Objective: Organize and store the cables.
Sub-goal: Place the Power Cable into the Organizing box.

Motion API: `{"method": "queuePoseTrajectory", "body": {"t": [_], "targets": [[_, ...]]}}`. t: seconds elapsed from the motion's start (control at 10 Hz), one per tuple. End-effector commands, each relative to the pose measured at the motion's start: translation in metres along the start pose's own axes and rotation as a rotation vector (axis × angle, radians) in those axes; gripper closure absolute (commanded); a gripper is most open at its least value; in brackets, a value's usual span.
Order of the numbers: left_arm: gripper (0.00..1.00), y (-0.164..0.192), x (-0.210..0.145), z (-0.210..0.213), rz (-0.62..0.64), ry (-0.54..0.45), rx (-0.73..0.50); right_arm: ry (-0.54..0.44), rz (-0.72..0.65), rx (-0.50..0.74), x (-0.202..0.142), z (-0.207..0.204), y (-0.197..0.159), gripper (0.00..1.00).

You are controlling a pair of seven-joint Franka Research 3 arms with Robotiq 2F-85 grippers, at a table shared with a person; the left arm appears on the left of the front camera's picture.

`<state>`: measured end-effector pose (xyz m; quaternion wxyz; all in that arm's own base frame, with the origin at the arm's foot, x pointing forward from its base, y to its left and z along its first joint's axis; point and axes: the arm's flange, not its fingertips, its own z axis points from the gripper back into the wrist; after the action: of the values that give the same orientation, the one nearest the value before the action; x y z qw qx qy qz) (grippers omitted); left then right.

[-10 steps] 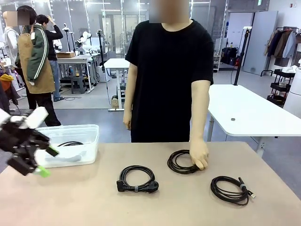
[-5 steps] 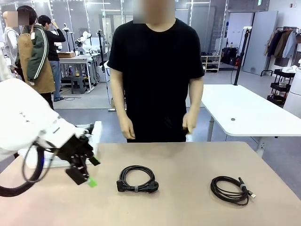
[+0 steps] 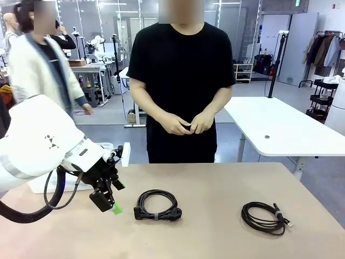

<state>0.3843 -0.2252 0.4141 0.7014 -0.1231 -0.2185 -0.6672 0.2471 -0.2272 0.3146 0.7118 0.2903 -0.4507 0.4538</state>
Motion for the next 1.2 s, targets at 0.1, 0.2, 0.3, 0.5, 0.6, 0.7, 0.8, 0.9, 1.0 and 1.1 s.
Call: {"method": "queuePoseTrajectory", "body": {"t": [0.1,0.2,0.3,0.5,0.6,0.7,0.8,0.9,1.0,1.1], "targets": [[0.00,-0.006,-0.003,0.006,0.001,-0.003,-0.016,-0.013,0.002,-0.006,0.003,0.001,0.000,0.00],[0.00,-0.006,-0.003,0.006,0.001,-0.003,-0.016,-0.013,0.002,-0.006,0.003,0.001,0.000,0.00],[0.00,-0.002,-0.002,0.004,0.003,-0.004,-0.001,-0.013,0.002,-0.006,0.003,0.001,0.000,0.00],[0.00,0.013,0.037,-0.024,0.124,0.131,0.041,-0.013,0.002,-0.006,0.003,0.001,0.000,0.00],[0.00,0.020,0.058,-0.043,0.144,0.190,0.071,-0.013,0.002,-0.006,0.003,0.001,0.000,0.00],[0.00,0.027,0.073,-0.057,0.150,0.223,0.039,-0.013,0.002,-0.006,0.003,0.001,0.000,0.00],[0.00,0.033,0.088,-0.074,0.172,0.296,0.058,-0.013,0.002,-0.006,0.003,0.001,0.000,0.00],[0.00,0.037,0.099,-0.090,0.183,0.347,0.063,-0.013,0.002,-0.006,0.003,0.001,0.000,0.00],[0.00,0.041,0.107,-0.112,0.180,0.389,0.090,-0.013,0.002,-0.006,0.003,0.001,0.000,0.00],[0.00,0.043,0.112,-0.128,0.162,0.414,0.097,-0.013,0.002,-0.006,0.003,0.001,0.000,0.00]]}}
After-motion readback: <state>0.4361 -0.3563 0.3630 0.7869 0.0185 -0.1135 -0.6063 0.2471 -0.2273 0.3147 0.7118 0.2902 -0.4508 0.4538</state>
